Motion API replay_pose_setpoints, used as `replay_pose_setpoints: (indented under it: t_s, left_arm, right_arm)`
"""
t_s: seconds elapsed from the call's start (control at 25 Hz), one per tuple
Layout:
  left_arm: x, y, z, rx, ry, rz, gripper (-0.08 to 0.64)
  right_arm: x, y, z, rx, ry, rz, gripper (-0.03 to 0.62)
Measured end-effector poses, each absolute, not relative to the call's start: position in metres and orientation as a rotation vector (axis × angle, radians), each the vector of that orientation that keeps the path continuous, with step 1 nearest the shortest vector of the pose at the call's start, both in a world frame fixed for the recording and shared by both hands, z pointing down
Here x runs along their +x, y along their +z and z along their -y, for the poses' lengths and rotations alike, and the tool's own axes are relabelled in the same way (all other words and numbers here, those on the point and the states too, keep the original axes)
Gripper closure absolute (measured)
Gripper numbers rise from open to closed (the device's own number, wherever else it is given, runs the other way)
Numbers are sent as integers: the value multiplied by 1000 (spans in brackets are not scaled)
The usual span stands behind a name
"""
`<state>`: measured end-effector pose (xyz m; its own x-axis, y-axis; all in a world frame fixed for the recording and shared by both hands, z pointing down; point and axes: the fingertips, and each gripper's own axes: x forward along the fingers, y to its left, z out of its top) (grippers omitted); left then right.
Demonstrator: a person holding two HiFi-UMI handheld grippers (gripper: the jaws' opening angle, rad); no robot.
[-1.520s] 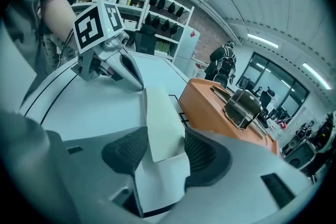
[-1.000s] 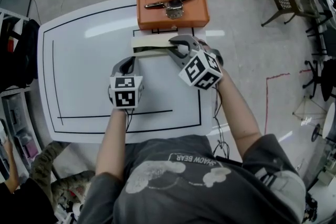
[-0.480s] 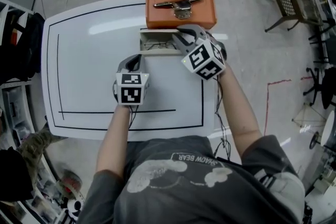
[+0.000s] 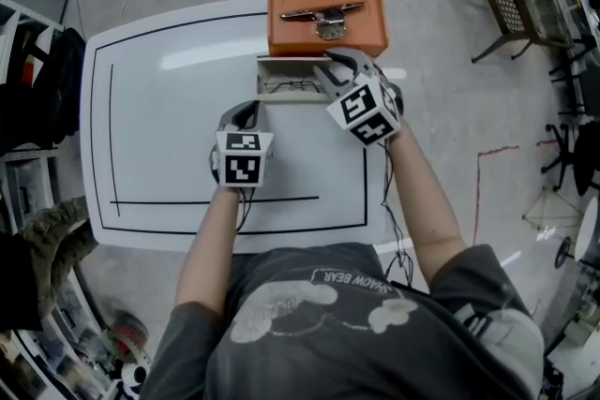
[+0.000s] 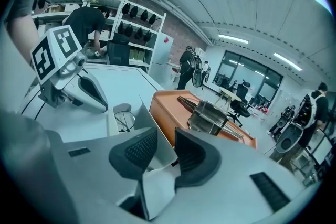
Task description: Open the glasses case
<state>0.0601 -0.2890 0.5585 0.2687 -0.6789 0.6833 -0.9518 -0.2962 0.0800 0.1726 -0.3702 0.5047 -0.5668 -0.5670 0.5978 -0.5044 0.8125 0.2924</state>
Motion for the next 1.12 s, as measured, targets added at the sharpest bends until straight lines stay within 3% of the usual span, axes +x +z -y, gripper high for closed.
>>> replay_pose_setpoints:
  t_s: [0.32, 0.84, 1.12]
  left_arm:
    - [52, 541, 277, 2112, 707, 1424, 557]
    - [12, 489, 243, 2268, 600, 1294, 558]
    - [-28, 482, 231, 2304, 578, 1247, 558]
  right_arm:
    - [182, 484, 351, 899, -75, 2275, 470]
    - [166, 442, 296, 1179, 57, 2265, 585]
    - [146, 433, 270, 1303, 99, 2230, 592]
